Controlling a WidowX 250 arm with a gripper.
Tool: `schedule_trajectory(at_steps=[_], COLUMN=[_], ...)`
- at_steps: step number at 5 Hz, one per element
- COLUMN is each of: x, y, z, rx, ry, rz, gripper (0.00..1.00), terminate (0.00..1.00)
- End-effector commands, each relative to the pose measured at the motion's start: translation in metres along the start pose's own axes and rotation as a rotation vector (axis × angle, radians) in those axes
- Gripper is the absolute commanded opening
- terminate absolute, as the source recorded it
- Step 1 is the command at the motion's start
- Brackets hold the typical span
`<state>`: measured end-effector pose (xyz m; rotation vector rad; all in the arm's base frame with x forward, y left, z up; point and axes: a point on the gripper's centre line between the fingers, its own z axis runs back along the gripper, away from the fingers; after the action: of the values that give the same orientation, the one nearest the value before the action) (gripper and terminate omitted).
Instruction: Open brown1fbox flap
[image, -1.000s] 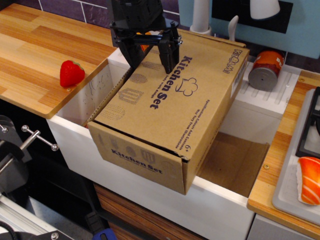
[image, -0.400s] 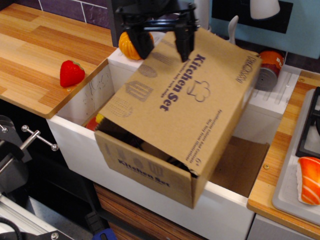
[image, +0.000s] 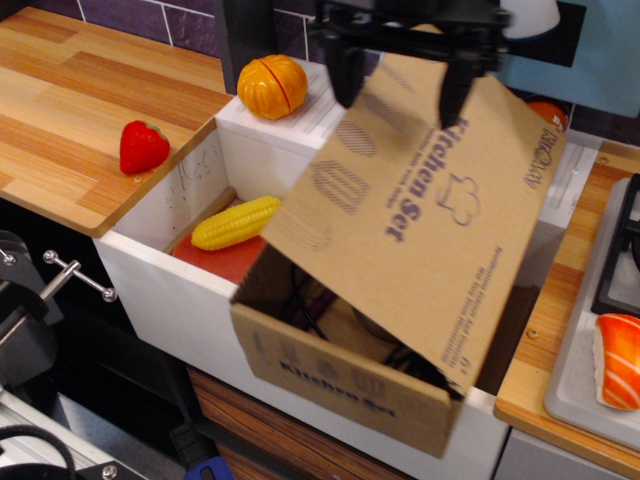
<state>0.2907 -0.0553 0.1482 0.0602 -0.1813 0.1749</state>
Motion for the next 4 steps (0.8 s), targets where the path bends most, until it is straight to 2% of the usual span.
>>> schedule_trajectory(at_steps=[1, 3, 4], x=[-0.019, -0.010, -0.008], y=[-0.041, -0.088, -0.107], z=[0.034, 0.052, 0.055], rx=[0.196, 0.378, 0.380], ry=[-0.047, -0.010, 0.010], rz=[0.008, 0.040, 0.089], gripper=[1.00, 1.00, 1.00], terminate=[0.00, 0.00, 0.00])
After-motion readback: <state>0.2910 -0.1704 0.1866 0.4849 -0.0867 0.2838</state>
